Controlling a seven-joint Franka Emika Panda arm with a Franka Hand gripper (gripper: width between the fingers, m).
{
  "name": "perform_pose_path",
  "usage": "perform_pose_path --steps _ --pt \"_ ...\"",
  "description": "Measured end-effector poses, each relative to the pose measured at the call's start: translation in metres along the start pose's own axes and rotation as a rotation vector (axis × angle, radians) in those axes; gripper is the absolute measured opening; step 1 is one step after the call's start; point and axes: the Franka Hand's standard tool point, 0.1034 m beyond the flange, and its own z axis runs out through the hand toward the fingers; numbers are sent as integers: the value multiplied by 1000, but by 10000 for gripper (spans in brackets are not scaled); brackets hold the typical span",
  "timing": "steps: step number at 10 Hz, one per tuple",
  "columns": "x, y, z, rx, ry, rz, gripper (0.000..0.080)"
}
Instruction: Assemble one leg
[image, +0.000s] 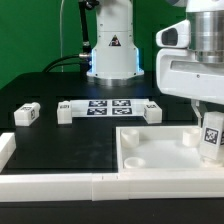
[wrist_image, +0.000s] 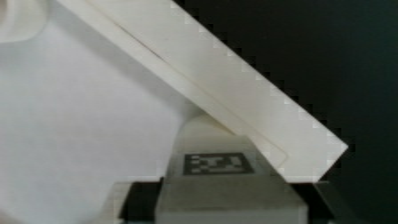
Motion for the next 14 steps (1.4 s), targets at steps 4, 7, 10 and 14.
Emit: perform_pose_path --steps 4,7,10,14 --pt "1 -1 0 15 -21 150 291" --pt "0 0 2 12 -20 -16 544" --pt "-2 0 3 -1 -5 -513 646" --pt "5 -4 2 -41 20 -1084 648"
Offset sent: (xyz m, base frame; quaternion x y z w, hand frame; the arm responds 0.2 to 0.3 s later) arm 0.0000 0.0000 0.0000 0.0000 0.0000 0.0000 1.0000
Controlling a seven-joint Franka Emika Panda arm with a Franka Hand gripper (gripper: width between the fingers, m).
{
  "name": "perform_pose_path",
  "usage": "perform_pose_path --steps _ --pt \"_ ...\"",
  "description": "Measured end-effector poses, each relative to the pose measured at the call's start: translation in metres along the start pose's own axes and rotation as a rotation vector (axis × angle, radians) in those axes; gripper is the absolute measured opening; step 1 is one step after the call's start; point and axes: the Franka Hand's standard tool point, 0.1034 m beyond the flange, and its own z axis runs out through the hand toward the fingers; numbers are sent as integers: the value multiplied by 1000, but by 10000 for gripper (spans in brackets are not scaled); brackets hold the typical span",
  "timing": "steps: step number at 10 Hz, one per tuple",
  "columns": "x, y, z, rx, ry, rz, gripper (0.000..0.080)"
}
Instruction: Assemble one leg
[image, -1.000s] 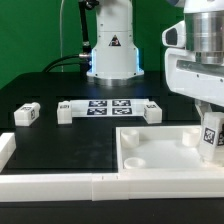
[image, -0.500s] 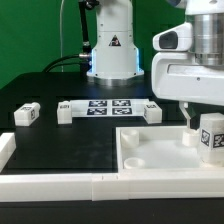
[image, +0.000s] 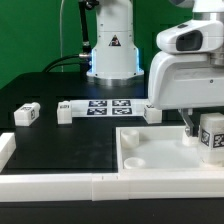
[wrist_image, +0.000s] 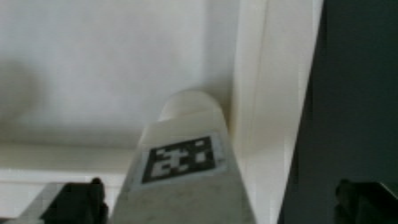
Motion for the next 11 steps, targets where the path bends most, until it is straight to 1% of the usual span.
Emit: perform_pose_path --steps 1,2,3,4,5,6,7,8,9,11 --pt "0 2 0 -1 -1 -94 648" --pt "0 2 0 0 -1 -113 648" --pt "0 2 0 0 -1 -111 618" --pt "-1 2 1 0 -1 -111 618" --pt "-1 2 1 1 -1 -100 435" --pt "-1 2 1 0 -1 -61 291" --pt "-1 2 1 0 -1 -62 291" --pt "-1 3 1 9 -1 43 291" --pt "-1 4 1 22 -4 267 291" --pt "-1 4 1 23 -2 531 291"
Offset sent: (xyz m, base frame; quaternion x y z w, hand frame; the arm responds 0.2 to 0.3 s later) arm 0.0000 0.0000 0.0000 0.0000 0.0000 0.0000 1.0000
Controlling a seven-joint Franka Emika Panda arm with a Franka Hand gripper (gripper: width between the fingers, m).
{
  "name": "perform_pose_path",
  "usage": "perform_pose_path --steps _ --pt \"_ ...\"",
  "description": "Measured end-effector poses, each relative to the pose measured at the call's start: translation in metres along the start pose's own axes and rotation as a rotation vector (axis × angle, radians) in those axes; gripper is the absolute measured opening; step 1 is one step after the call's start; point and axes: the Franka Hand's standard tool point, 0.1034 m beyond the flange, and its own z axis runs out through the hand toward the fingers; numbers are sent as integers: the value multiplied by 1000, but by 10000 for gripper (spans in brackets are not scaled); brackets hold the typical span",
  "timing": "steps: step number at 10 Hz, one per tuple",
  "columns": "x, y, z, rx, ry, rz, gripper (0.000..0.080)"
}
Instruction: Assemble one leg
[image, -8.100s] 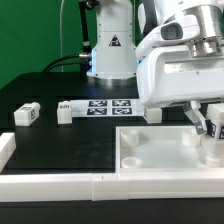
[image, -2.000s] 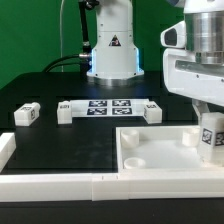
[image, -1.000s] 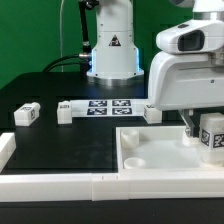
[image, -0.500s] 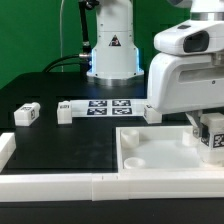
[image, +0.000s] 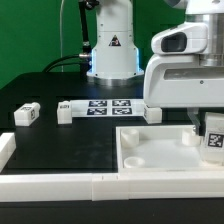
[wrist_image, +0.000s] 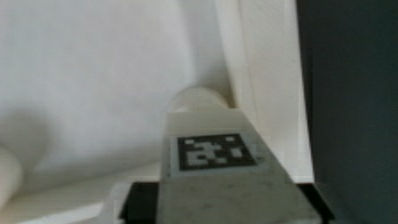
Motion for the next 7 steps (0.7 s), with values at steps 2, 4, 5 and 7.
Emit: perform_pose_path --steps 2,4,5,7 --pt "0 0 0 -4 2 234 291" --pt "-3 -2 1 -16 11 502 292" --pt "-3 -2 1 -17 12 585 292" --pt "-2 -1 1 -3 0 667 292"
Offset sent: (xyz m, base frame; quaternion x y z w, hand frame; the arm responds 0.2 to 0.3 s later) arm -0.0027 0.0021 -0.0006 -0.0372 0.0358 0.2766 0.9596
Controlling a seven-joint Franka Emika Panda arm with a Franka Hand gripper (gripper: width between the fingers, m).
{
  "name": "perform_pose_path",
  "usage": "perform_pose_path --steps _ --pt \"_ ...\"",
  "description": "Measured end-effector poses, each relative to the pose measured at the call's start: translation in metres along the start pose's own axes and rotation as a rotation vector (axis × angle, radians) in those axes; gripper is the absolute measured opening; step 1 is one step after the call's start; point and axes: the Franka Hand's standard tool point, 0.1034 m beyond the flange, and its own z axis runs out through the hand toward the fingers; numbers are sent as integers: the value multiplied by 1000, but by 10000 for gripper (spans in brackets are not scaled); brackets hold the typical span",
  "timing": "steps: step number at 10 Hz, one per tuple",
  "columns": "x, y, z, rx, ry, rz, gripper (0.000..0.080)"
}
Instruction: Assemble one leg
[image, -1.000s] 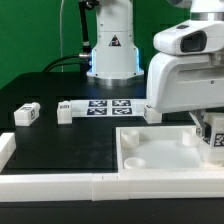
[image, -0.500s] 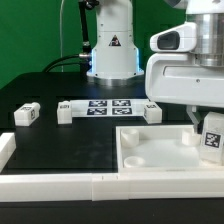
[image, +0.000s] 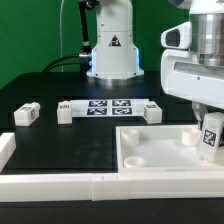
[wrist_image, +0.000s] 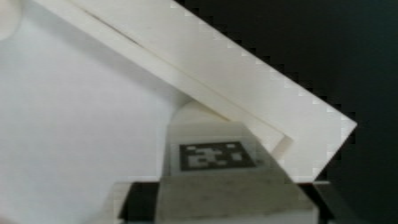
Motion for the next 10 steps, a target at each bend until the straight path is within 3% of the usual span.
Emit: perform_pose_path --steps 1,2,3,4,5,10 --pt "0 0 0 0 0 -34 374" --pt "-1 0 0 0 -1 -73 374" --pt "-1 0 0 1 -1 -105 509" --pt "0 0 0 1 -1 -260 509" --pt "1 1 0 0 -1 -432 624" --pt "-4 1 2 -19 -2 -1055 649"
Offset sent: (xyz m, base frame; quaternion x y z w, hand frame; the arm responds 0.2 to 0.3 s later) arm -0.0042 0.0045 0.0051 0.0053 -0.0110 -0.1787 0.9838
